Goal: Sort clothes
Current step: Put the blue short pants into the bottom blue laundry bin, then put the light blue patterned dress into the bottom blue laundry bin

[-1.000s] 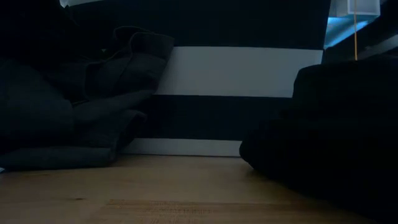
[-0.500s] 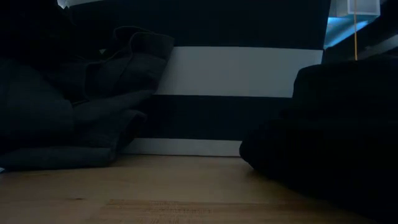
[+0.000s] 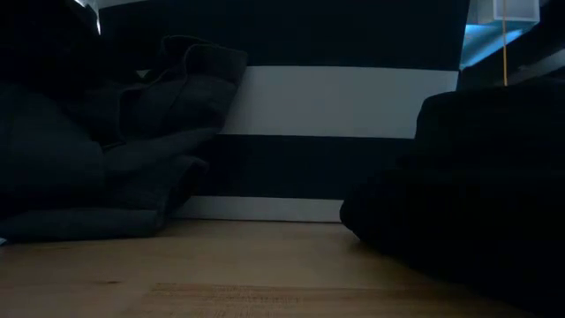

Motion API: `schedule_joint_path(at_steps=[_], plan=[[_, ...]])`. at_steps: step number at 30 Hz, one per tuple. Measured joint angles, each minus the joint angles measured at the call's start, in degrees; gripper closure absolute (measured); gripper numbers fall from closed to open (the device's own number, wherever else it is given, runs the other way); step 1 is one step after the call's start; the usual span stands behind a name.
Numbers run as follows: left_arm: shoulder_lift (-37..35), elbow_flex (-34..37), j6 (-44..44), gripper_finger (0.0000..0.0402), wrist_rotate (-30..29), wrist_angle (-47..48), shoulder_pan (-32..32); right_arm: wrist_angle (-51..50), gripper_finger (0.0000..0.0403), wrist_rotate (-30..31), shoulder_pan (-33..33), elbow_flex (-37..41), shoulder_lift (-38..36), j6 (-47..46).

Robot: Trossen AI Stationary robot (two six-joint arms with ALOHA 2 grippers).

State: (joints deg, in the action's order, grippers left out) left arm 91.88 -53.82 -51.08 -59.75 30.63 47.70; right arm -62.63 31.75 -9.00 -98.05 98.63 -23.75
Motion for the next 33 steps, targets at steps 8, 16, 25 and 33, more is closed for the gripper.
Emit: schedule_joint_path(at_steps=[8,16,25,33], plan=[[0.0,0.0,-0.1,0.0178,0.0,0.0,0.4,2.1,0.0339,0.1,1.6,2.1,0.0,0.2],[0.0,0.0,0.1,0.0178,0.0,0.4,1.6,0.1,0.02,-1.9,1.5,-1.5,0.0,1.8],[0.0,0.0,0.5,0.0178,0.6,0.4,2.3,-5.5,0.0134,-3.1,-5.0,-16.8,0.0,2.3],[0.0,0.0,-4.2,0.0178,5.6,5.0,3.0,-4.2,0.0132,4.2,-19.6,-17.6,0.4,3.1]])
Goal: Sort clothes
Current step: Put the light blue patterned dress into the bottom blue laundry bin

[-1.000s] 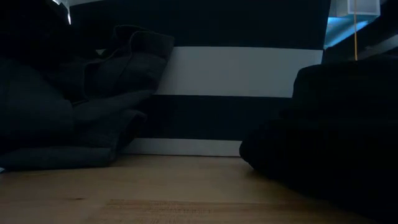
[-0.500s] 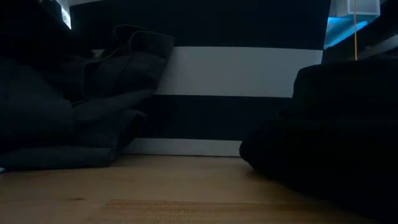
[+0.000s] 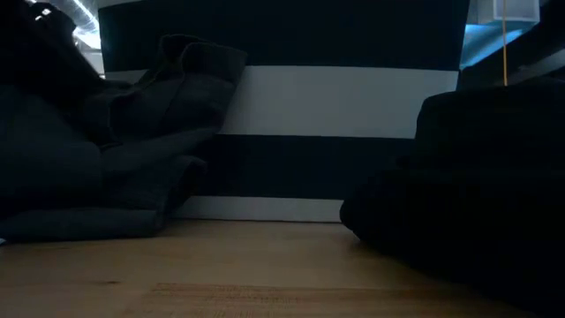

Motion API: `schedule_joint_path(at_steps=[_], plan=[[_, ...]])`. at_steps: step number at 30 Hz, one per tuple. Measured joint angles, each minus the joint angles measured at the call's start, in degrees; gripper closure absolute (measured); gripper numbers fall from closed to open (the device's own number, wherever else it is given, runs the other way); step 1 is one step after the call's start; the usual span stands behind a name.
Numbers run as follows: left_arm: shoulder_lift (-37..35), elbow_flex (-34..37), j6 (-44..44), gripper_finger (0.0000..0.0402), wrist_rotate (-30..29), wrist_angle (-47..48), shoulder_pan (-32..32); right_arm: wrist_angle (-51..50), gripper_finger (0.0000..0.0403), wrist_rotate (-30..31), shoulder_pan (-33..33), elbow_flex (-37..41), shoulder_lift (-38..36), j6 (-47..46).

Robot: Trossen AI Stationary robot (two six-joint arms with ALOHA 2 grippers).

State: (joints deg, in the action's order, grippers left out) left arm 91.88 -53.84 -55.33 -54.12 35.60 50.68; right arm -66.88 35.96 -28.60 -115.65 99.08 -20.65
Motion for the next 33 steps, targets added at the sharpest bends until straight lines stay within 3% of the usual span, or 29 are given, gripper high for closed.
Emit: schedule_joint_path(at_steps=[5,8,14,20,26,33], plan=[[0.0,-0.1,0.6,0.0178,3.0,-0.2,0.0,2.8,0.0132,11.7,-9.6,5.3,0.2,-3.4],[0.0,-1.8,2.2,0.0178,7.2,2.5,-0.2,3.7,0.0132,15.4,-14.2,9.8,0.3,-6.6],[0.0,-7.4,1.1,0.0178,9.9,9.9,0.0,10.9,0.0132,15.9,-19.5,20.5,0.3,-15.4],[0.0,-7.4,-4.4,0.0178,12.9,13.6,-1.9,23.8,0.0132,15.9,-23.8,30.9,0.3,-23.0],[0.0,-3.5,-3.2,0.0178,18.2,7.2,-3.8,36.8,0.0132,16.0,-25.5,39.5,0.3,-26.9],[-0.1,1.7,-2.4,0.0206,19.0,0.2,-4.6,46.1,0.0132,17.5,-24.7,46.1,0.3,-27.1]])
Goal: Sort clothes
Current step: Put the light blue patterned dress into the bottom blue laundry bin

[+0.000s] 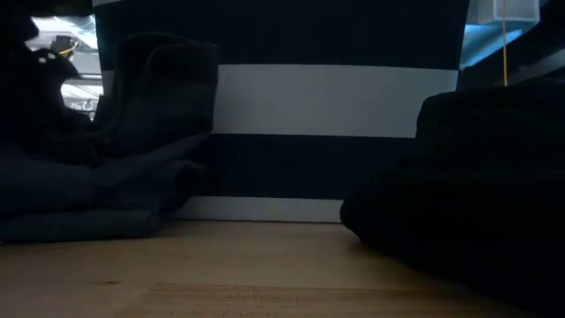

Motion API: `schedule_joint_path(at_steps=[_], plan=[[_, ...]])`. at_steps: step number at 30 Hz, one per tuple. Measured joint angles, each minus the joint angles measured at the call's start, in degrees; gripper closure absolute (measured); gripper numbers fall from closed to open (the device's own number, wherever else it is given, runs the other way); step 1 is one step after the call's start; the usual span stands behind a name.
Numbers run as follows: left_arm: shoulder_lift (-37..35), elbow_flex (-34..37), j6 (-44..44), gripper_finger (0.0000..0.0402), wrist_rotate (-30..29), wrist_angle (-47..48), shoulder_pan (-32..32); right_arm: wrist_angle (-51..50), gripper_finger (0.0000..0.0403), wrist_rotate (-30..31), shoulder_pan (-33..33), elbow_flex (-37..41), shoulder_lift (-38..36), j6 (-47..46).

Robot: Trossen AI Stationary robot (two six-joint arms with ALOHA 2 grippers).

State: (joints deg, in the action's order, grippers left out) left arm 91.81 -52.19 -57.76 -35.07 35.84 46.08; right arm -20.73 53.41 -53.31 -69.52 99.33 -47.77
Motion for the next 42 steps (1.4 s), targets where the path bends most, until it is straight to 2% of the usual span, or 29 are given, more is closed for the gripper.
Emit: schedule_joint_path(at_steps=[6,11,14,16,21,27,30,34,37,39,42], plan=[[-0.1,4.6,3.0,0.0268,1.2,-7.3,-1.8,0.0,0.0132,1.5,1.7,1.1,0.0,0.3],[-0.1,6.2,6.6,0.0343,1.9,-11.9,-2.6,0.1,0.0132,1.5,2.5,1.1,0.0,0.6],[0.0,6.3,12.3,0.0383,3.9,-17.9,-2.7,0.1,0.0132,1.8,2.5,1.1,0.0,0.8],[0.1,6.3,16.1,0.0391,4.9,-23.4,-2.7,0.1,0.0132,2.8,2.4,1.1,0.0,1.5],[0.2,6.3,24.3,0.0383,6.3,-33.5,-4.3,0.1,0.0132,4.5,2.5,1.1,0.0,1.6],[0.2,6.3,26.5,0.0375,5.7,-35.1,-7.3,0.2,0.0132,4.6,2.4,1.1,0.0,1.6],[0.2,6.3,26.8,0.035,7.6,-35.1,-8.2,0.2,0.0132,4.6,2.3,1.1,0.0,1.6],[0.2,6.2,26.5,0.0294,12.7,-34.7,-9.0,0.2,0.0132,4.5,2.3,1.1,0.0,1.6],[-0.9,4.9,26.4,0.0251,17.9,-29.7,-9.7,0.2,0.0132,4.5,2.3,1.1,0.2,1.7],[-2.5,2.9,25.6,0.0229,20.6,-22.9,-10.2,-0.2,0.0132,4.7,2.3,1.1,0.3,1.7],[-5.7,-1.0,23.6,0.0212,21.4,-9.9,-9.8,-0.2,0.0132,4.7,2.3,1.1,0.3,1.7]])
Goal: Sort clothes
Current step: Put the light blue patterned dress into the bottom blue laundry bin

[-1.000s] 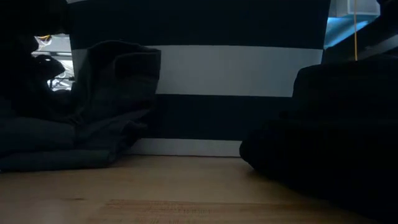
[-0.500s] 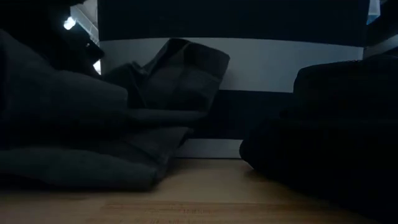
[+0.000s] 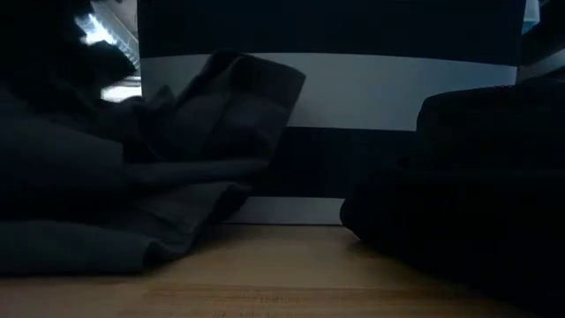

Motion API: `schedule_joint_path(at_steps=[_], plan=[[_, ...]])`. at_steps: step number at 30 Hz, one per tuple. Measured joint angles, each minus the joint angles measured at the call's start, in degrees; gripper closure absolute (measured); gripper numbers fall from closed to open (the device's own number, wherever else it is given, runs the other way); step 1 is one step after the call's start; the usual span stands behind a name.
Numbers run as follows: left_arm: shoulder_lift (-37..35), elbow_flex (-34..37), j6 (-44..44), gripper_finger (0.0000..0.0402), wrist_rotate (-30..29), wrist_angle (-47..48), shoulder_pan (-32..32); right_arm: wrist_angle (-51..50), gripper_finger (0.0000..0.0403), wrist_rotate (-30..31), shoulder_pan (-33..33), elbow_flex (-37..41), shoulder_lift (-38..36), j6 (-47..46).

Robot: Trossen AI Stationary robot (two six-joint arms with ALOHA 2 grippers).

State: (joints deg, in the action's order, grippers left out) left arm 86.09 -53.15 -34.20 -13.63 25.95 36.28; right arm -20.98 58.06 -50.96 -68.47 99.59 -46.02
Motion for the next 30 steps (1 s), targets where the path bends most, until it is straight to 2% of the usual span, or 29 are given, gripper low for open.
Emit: schedule_joint_path(at_steps=[5,9,15,24,27,30], plan=[[-6.5,-7.5,-5.2,0.0211,0.1,20.1,1.6,-0.1,0.0132,0.4,0.0,0.0,0.0,0.2],[-10.2,-11.9,-13.1,0.0215,1.1,27.1,4.5,-0.1,0.0132,0.9,0.0,0.0,0.0,0.6],[-10.4,-13.5,-26.0,0.0216,4.6,27.0,13.9,-0.1,0.0132,1.5,0.0,0.0,0.0,1.3],[-4.1,-13.5,-50.1,0.0216,3.8,25.2,28.1,-0.2,0.0132,1.6,0.0,0.0,0.0,1.5],[-0.6,-13.5,-52.3,0.0216,2.5,26.3,30.0,-0.2,0.0132,2.3,0.0,0.0,0.0,1.6],[2.7,-13.5,-50.0,0.0216,-0.9,25.4,30.3,-0.2,0.0132,3.8,0.1,0.0,0.0,2.2]])
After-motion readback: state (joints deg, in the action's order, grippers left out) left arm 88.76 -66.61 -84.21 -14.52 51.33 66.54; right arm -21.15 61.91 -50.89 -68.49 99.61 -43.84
